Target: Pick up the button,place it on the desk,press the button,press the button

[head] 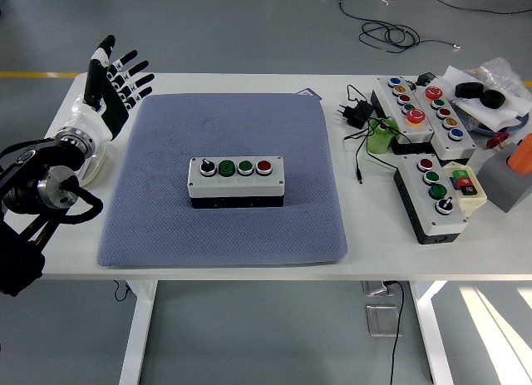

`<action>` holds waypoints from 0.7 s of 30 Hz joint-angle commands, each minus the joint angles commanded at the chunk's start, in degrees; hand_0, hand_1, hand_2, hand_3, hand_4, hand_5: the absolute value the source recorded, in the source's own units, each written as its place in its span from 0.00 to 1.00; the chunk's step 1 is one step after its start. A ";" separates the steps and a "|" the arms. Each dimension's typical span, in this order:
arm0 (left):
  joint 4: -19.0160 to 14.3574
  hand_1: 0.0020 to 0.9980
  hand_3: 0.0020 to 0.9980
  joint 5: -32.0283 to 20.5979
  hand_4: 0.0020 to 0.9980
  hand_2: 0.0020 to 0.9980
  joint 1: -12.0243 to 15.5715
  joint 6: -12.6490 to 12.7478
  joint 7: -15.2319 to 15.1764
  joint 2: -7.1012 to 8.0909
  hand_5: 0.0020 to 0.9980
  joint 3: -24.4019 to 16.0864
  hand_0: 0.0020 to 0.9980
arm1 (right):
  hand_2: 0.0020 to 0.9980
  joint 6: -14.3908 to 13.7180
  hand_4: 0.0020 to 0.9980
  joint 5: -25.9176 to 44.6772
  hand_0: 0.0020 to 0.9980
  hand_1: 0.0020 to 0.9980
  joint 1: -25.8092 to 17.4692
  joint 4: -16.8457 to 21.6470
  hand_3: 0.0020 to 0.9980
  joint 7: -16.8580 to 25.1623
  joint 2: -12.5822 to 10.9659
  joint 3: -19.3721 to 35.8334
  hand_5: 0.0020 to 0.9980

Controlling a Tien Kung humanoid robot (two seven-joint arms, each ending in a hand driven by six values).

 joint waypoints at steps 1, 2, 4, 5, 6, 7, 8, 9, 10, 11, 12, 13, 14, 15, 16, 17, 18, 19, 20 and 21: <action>0.01 0.92 0.93 -0.23 0.73 0.98 0.00 0.14 -0.08 0.00 1.00 -0.06 0.86 | 0.82 -0.01 0.41 -0.04 0.79 0.80 0.03 0.00 0.75 -0.03 0.04 -0.03 0.48; 0.07 0.92 0.93 -0.28 0.73 0.98 -0.01 0.37 -0.03 -0.01 1.00 -0.22 0.86 | 0.82 -0.02 0.41 0.05 0.79 0.80 0.06 0.00 0.75 -0.03 0.05 -0.09 0.48; 0.14 0.92 0.93 -0.30 0.73 0.98 0.00 0.59 0.05 0.00 1.00 -0.40 0.86 | 0.82 -0.04 0.41 0.16 0.79 0.80 0.09 0.00 0.75 -0.01 0.06 -0.17 0.48; 0.17 0.92 0.93 -0.32 0.73 0.98 0.01 0.64 0.11 0.03 1.00 -0.51 0.86 | 0.82 -0.04 0.41 0.18 0.79 0.80 0.11 0.00 0.75 -0.01 0.06 -0.20 0.48; 0.18 0.92 0.93 -0.32 0.73 0.98 0.02 0.65 0.15 0.04 1.00 -0.56 0.86 | 0.82 -0.04 0.41 0.18 0.79 0.80 0.12 0.00 0.75 -0.01 0.07 -0.21 0.48; 0.19 0.99 1.00 -0.44 0.73 1.00 0.04 0.69 0.17 0.04 1.00 -0.63 0.92 | 0.82 -0.04 0.41 0.14 0.79 0.80 0.13 0.00 0.75 -0.02 0.07 -0.21 0.48; 0.21 0.99 1.00 -0.53 0.73 1.00 0.05 0.75 0.16 0.04 1.00 -0.67 0.92 | 0.82 -0.04 0.41 0.15 0.79 0.80 0.13 0.00 0.75 -0.01 0.07 -0.23 0.48; 0.25 0.99 1.00 -0.60 0.73 1.00 0.06 0.78 0.14 0.05 1.00 -0.69 0.92 | 0.82 -0.04 0.41 0.22 0.79 0.80 0.14 0.00 0.75 0.01 0.07 -0.28 0.48; 0.29 0.99 1.00 -0.66 0.73 1.00 0.07 0.69 0.13 0.06 1.00 -0.70 0.92 | 0.82 -0.04 0.41 0.23 0.79 0.80 0.14 0.00 0.75 0.02 0.07 -0.28 0.48; 0.28 0.99 1.00 -0.66 0.73 1.00 0.09 0.70 0.11 0.06 1.00 -0.68 0.92 | 0.82 -0.04 0.41 0.19 0.79 0.80 0.14 0.00 0.75 0.01 0.07 -0.28 0.48; 0.27 0.99 1.00 -0.65 0.73 1.00 0.11 0.72 0.08 0.06 1.00 -0.66 0.92 | 0.82 -0.03 0.41 0.16 0.79 0.80 0.15 0.00 0.75 0.00 0.07 -0.27 0.48; 0.25 1.00 1.00 -0.75 0.73 1.00 0.11 0.77 0.06 0.06 1.00 -0.65 0.92 | 0.82 -0.02 0.41 0.17 0.79 0.80 0.15 0.00 0.75 0.01 0.07 -0.31 0.48; 0.24 1.00 1.00 -0.88 0.73 1.00 0.11 0.82 0.05 0.05 1.00 -0.63 0.92 | 0.82 -0.01 0.41 0.21 0.79 0.80 0.14 0.00 0.75 0.02 0.07 -0.35 0.48; 0.25 1.00 1.00 -0.95 0.73 1.00 0.11 0.84 0.04 0.05 1.00 -0.63 0.92 | 0.82 0.00 0.41 0.25 0.79 0.80 0.13 0.00 0.75 0.03 0.07 -0.38 0.48; 0.25 1.00 1.00 -0.98 0.73 1.00 0.11 0.85 0.04 0.05 1.00 -0.62 0.92 | 0.82 0.00 0.41 0.27 0.79 0.80 0.13 0.00 0.75 0.04 0.06 -0.40 0.48; 0.29 1.00 1.00 -1.17 0.73 1.00 0.09 0.78 0.06 0.08 1.00 -0.50 0.92 | 0.82 0.02 0.41 0.22 0.79 0.80 0.14 0.00 0.75 0.05 0.05 -0.39 0.48; 0.31 1.00 1.00 -1.23 0.73 1.00 0.09 0.75 0.04 0.08 1.00 -0.44 0.92 | 0.82 0.03 0.41 0.23 0.79 0.80 0.15 0.00 0.75 0.06 0.05 -0.40 0.48; 0.31 0.96 1.00 -1.16 0.73 1.00 0.11 0.76 -0.04 0.08 1.00 -0.44 0.89 | 0.82 0.03 0.41 0.32 0.79 0.80 0.16 0.00 0.75 0.06 0.05 -0.45 0.48; 0.32 0.96 1.00 -1.14 0.73 1.00 0.11 0.77 -0.08 0.07 1.00 -0.43 0.89 | 0.82 0.03 0.41 0.36 0.79 0.80 0.16 0.00 0.75 0.07 0.06 -0.47 0.48; 0.35 0.96 1.00 -1.01 0.73 1.00 0.13 0.85 -0.23 0.07 1.00 -0.45 0.89 | 0.82 0.04 0.41 0.53 0.79 0.80 0.18 0.00 0.75 0.11 0.04 -0.55 0.48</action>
